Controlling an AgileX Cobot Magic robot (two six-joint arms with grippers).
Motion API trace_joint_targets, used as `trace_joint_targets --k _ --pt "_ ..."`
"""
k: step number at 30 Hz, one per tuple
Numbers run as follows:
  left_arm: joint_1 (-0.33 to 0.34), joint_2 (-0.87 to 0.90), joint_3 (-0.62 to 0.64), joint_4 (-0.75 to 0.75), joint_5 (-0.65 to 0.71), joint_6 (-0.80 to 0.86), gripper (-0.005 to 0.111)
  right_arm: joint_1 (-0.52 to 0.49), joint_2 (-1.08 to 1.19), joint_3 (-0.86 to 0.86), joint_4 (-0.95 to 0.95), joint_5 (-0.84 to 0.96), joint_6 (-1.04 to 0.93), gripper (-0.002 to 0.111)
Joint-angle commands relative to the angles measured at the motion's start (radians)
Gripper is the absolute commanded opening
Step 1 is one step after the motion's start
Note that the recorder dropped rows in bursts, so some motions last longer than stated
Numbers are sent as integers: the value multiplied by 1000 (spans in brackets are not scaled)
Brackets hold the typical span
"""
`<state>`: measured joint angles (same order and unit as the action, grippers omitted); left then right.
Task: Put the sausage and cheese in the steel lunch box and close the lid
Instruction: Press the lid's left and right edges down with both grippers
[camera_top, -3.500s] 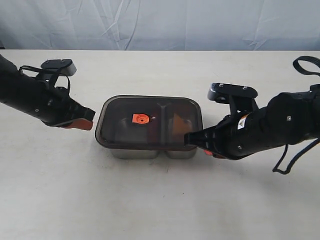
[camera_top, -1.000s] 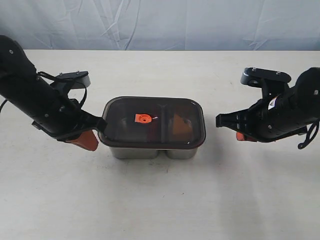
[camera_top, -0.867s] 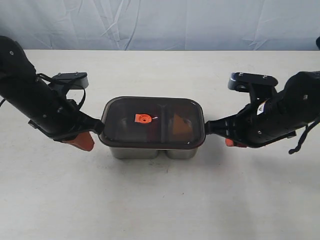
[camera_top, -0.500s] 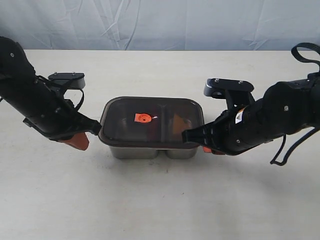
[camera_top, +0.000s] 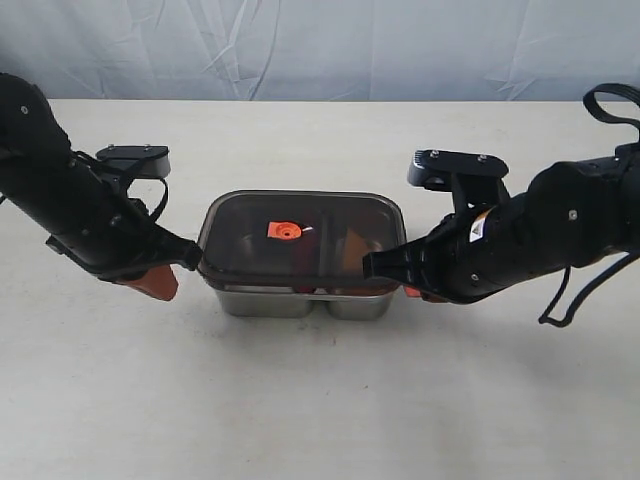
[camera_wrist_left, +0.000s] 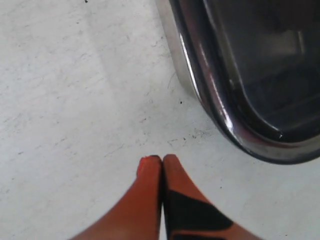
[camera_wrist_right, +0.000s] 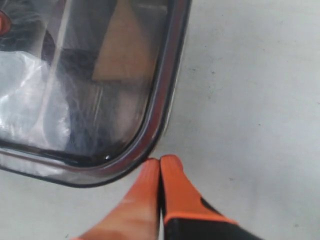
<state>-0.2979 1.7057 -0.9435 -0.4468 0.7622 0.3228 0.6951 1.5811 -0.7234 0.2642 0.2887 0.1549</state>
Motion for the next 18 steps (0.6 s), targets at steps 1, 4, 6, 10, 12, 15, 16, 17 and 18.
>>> trace_joint_targets --k 1,4,6,10,12,15,16,17,18 --pt "-1 -1 -4 4 9 -8 0 4 -1 -10 -43 3 -5 -1" --pt "-1 -1 -4 4 19 -8 0 4 -1 -10 -114 50 7 -1" --pt "-1 -1 -4 4 19 -8 0 4 -1 -10 -165 67 49 -1" --pt "-1 -11 -6 4 8 -8 0 4 -1 -10 -343 90 221 -1" --pt "-1 -18 -10 4 -9 -8 0 4 -5 -10 -439 115 310 -1" --pt "-1 -19 -32 -11 -45 -10 0 4 -24 -10 -586 138 434 -1" --pt "-1 -19 -37 -22 -64 -10 0 4 -32 -10 -630 145 470 -1" --pt "-1 -19 -44 -26 -79 -10 0 4 -41 -14 -672 158 503 -1" --pt "-1 -17 -49 -26 -83 -10 0 4 -48 -16 -704 170 531 -1"
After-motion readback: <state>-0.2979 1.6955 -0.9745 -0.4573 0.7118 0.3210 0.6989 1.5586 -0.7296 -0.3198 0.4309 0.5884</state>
